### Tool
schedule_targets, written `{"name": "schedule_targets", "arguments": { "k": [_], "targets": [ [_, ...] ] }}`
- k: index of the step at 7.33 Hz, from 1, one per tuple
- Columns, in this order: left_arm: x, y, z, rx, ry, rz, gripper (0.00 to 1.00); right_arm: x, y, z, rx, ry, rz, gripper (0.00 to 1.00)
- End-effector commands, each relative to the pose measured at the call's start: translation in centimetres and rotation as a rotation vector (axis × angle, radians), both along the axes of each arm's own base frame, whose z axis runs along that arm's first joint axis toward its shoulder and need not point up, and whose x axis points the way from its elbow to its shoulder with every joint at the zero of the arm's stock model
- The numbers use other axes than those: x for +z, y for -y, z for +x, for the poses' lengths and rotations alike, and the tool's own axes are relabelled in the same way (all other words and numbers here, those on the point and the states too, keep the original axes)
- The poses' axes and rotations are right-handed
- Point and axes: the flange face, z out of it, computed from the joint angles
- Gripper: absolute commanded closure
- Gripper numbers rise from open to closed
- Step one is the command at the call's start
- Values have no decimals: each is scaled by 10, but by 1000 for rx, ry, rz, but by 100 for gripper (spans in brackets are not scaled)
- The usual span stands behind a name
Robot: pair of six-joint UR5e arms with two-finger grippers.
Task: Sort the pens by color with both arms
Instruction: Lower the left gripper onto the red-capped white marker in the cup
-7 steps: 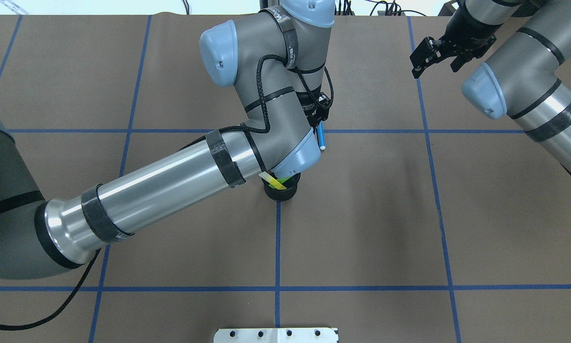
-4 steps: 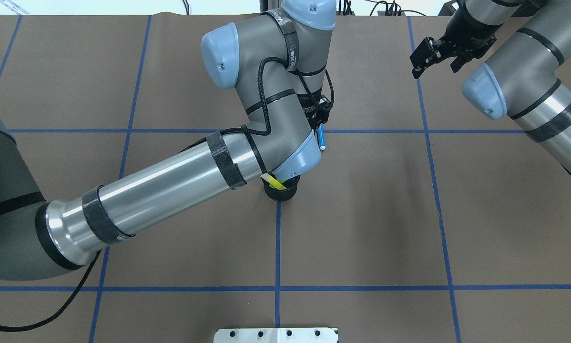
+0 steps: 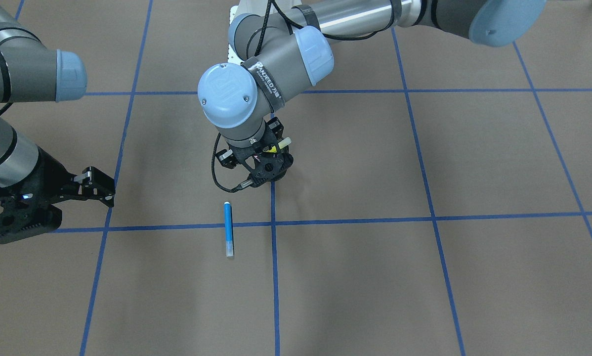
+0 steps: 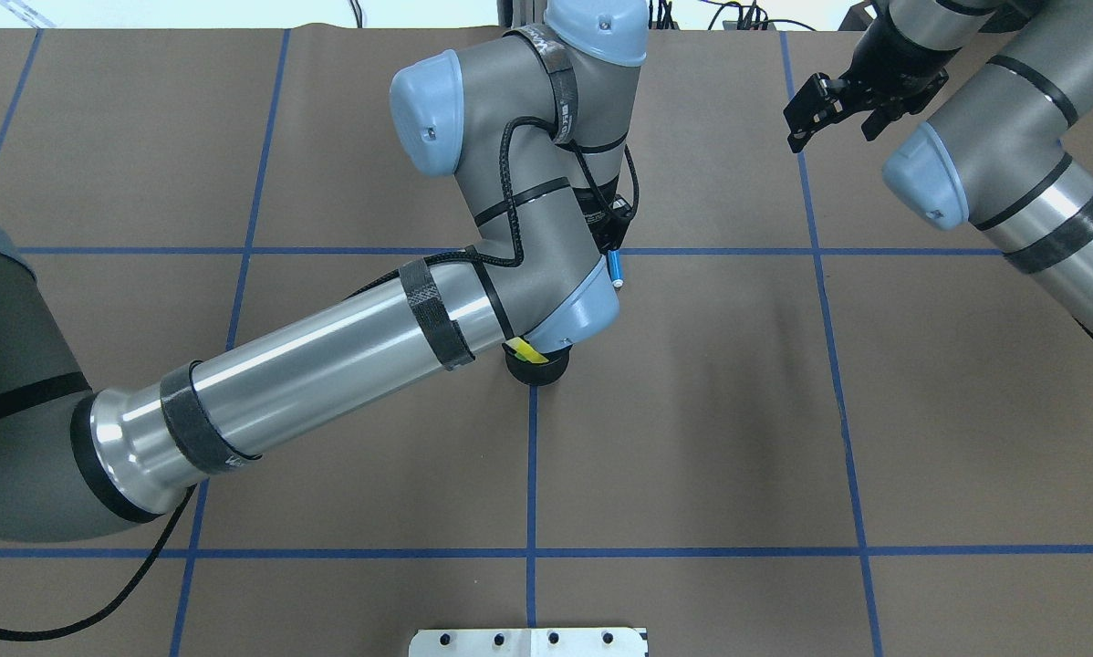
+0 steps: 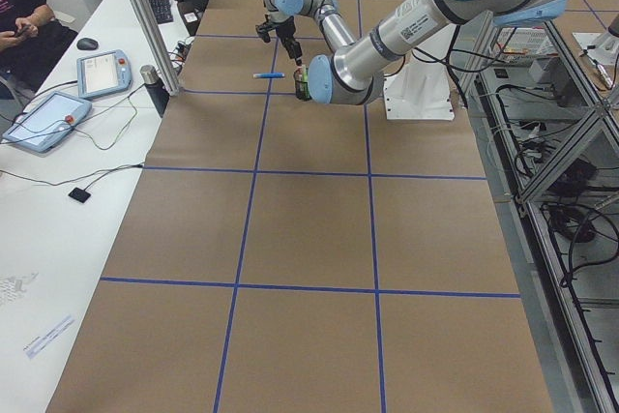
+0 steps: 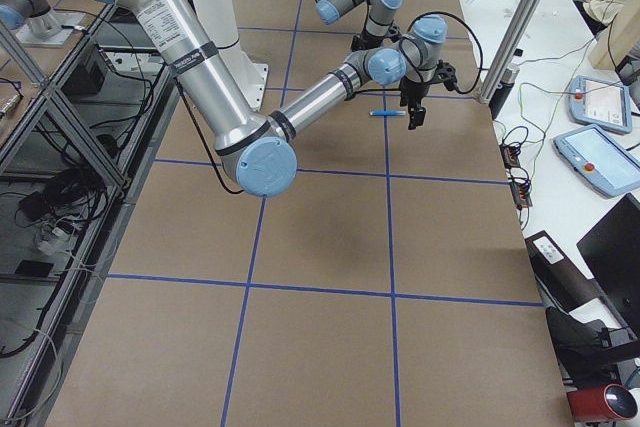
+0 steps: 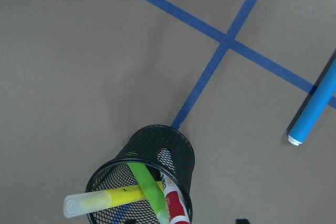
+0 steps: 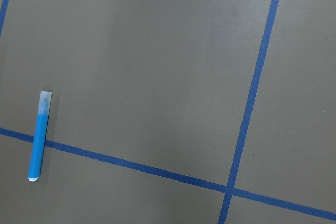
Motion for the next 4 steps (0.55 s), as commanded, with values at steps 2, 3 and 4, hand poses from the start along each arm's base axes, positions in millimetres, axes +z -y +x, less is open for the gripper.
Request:
{"name": "schedule_targets", "arguments": {
  "k": [2, 3, 4],
  "targets": [
    [1, -14, 12, 28, 0, 4, 35, -1, 0, 0, 0, 1, 1, 2],
    [0, -15, 13, 29, -1, 5, 40, 1, 0, 0, 0, 0, -2, 2],
    [0, -15, 13, 30, -2, 6, 43, 1, 0, 0, 0, 0, -2, 2]
  ]
}}
